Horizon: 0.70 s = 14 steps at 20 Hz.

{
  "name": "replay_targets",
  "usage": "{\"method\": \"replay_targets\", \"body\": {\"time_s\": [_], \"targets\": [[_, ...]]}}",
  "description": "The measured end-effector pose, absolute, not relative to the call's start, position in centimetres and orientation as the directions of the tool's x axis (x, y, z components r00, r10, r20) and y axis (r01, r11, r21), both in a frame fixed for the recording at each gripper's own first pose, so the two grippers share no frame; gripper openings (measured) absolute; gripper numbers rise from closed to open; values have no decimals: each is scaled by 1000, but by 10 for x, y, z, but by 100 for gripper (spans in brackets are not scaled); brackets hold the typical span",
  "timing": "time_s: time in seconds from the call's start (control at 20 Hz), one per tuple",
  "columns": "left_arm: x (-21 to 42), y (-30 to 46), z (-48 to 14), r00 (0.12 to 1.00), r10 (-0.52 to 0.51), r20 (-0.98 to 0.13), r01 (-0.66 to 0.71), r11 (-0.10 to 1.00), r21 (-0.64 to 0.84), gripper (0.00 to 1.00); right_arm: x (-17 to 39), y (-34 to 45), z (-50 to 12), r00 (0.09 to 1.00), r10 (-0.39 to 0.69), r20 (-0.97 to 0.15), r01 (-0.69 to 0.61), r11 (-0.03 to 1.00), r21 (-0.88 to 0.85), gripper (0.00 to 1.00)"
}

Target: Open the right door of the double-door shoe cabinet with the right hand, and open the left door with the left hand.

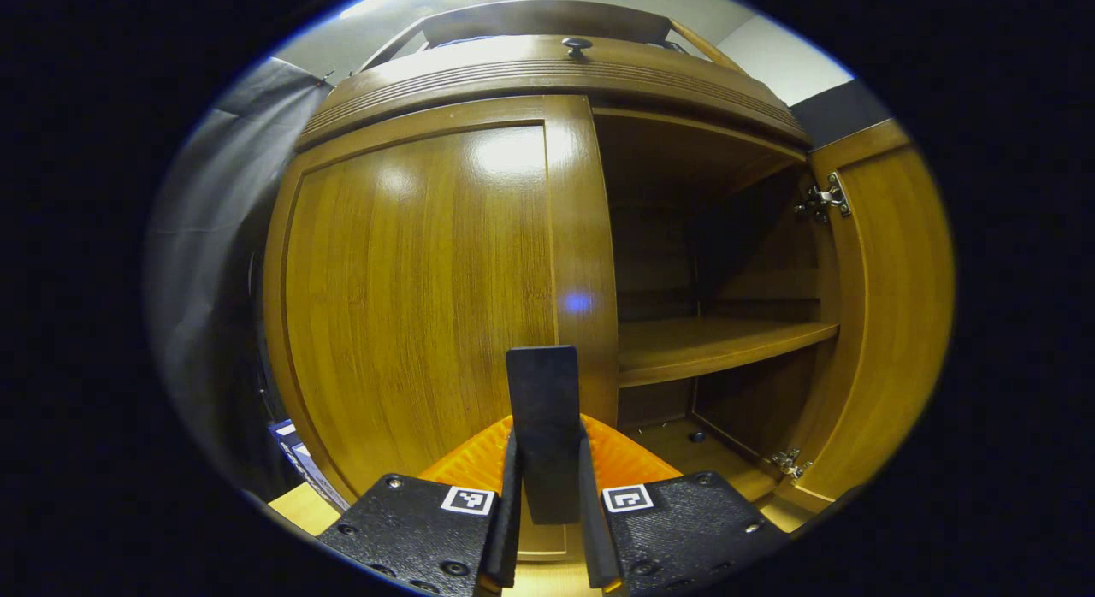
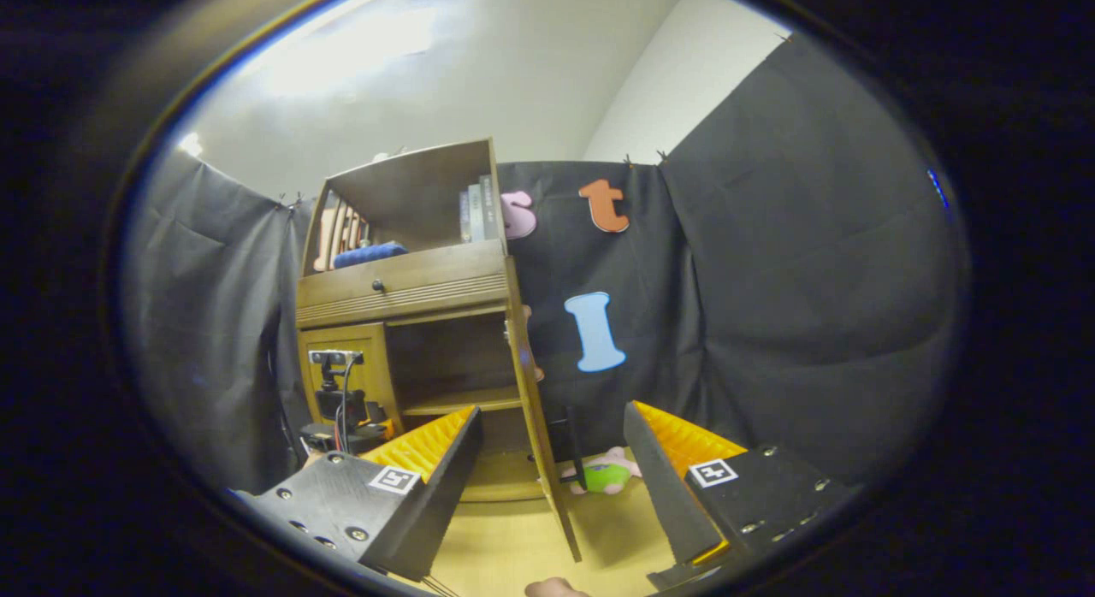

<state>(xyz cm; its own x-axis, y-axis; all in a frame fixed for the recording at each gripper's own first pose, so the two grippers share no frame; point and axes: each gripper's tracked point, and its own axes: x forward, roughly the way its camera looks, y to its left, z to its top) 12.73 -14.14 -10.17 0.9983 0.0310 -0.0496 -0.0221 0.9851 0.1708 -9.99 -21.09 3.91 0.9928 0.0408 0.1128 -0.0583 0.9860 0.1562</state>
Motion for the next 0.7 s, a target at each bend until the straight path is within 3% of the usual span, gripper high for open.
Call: {"method": "replay_targets", "body": {"time_s": [0.4, 0.7], "targets": [[72, -138, -99, 991, -103, -90, 116, 982, 150, 31, -111, -185, 36, 998, 29, 53, -35, 992, 119, 98], [27, -124, -95, 984, -138, -113, 155, 974, 164, 32, -119, -161, 46, 996, 61, 61, -67, 993, 99, 98]]}}
